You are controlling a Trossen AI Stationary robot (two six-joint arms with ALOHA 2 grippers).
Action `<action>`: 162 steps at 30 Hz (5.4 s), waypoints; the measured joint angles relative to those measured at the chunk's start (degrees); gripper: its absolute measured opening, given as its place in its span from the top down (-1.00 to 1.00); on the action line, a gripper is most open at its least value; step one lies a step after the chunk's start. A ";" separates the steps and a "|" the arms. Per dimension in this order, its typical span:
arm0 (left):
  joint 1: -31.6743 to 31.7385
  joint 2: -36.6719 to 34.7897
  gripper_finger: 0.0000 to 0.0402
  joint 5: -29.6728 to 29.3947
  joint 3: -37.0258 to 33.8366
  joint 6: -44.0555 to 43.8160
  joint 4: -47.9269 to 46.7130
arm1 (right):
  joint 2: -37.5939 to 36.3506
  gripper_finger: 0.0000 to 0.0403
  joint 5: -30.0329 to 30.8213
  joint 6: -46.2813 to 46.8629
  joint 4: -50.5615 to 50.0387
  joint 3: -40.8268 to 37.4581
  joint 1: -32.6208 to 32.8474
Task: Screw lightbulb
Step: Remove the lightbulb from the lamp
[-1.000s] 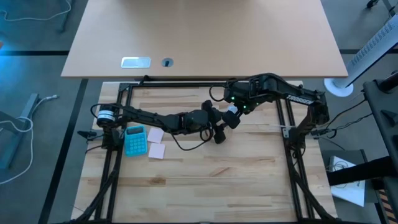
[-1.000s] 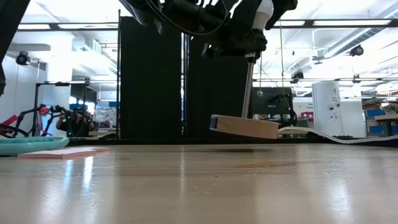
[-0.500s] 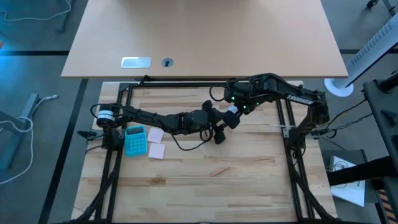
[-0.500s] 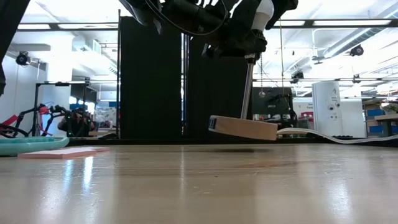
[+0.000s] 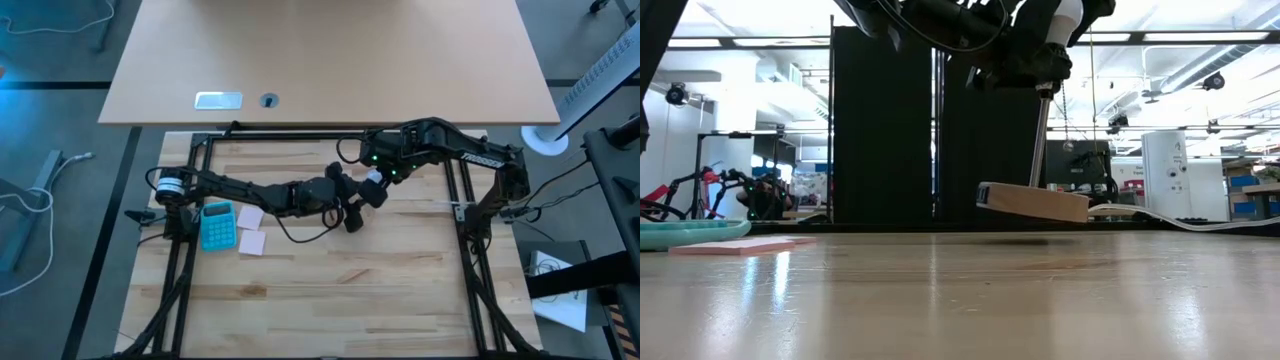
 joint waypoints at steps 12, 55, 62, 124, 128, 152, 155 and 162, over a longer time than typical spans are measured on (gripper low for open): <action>-0.60 -0.04 0.15 2.74 0.04 -1.18 -0.23 | 0.00 -0.78 -3.93 -33.72 -0.74 -0.01 0.00; -0.53 -0.09 0.15 2.43 0.02 -1.62 -0.22 | 0.29 -0.79 -1.25 -67.38 1.67 -0.09 0.28; -0.51 -0.09 0.15 2.42 -0.04 -1.16 -0.30 | 1.24 -0.79 -1.30 -71.72 1.77 -0.13 0.31; -0.34 -0.02 0.15 2.90 -0.04 -1.66 -0.21 | 0.20 -0.35 -5.96 -67.10 -0.48 0.50 0.31; -0.44 -0.02 0.15 4.11 -0.04 -2.99 0.32 | 0.20 -0.50 -4.74 -66.85 -0.17 0.55 0.31; 0.80 0.30 0.15 -1.03 -0.03 -2.10 2.31 | -1.37 -0.70 -2.61 24.73 2.08 1.79 -0.54; 0.74 0.57 0.15 -0.92 -0.03 -2.12 2.06 | -1.33 -0.70 -2.58 27.13 2.06 1.75 -0.63; 0.80 0.59 0.15 -1.03 -0.03 -2.10 2.34 | -1.38 -0.70 -3.31 30.66 1.06 1.64 -0.76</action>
